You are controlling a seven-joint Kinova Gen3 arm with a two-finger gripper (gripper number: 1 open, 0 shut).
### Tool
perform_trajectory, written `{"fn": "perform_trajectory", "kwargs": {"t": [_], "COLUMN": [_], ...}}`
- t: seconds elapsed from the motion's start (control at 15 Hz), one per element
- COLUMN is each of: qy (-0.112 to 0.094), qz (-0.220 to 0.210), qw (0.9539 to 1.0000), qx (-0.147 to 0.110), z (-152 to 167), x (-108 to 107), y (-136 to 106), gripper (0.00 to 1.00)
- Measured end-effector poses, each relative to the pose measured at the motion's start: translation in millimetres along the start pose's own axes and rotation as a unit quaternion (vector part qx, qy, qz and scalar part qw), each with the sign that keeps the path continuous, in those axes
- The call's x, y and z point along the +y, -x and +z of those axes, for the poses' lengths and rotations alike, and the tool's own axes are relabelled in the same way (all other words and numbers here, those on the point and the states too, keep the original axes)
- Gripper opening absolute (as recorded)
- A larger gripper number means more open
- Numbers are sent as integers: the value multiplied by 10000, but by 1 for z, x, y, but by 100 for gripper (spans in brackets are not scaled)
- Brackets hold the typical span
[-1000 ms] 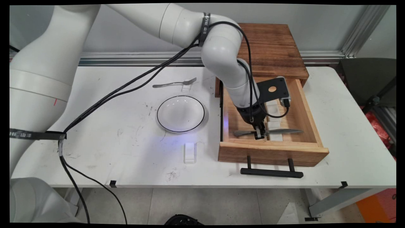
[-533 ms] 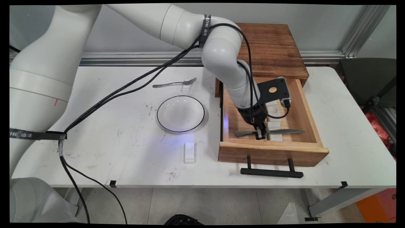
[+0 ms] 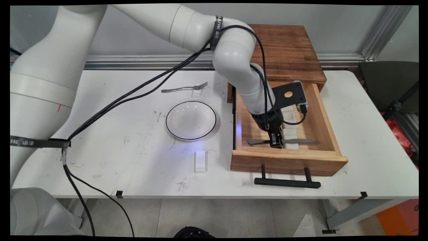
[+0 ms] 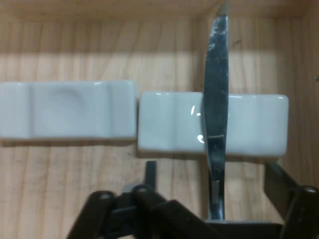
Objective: Place the picked object into the drawer
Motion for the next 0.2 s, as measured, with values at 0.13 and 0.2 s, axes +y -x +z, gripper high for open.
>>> {"fn": "perform_trajectory", "kwargs": {"t": [0.13, 0.2], "qy": [-29, -45], "qz": [-7, -12], "qw": [10000, 10000], "qx": [16, 23], "z": [-2, -3], "x": [-2, -3], "y": [-1, -1], "gripper": [100, 100]}}
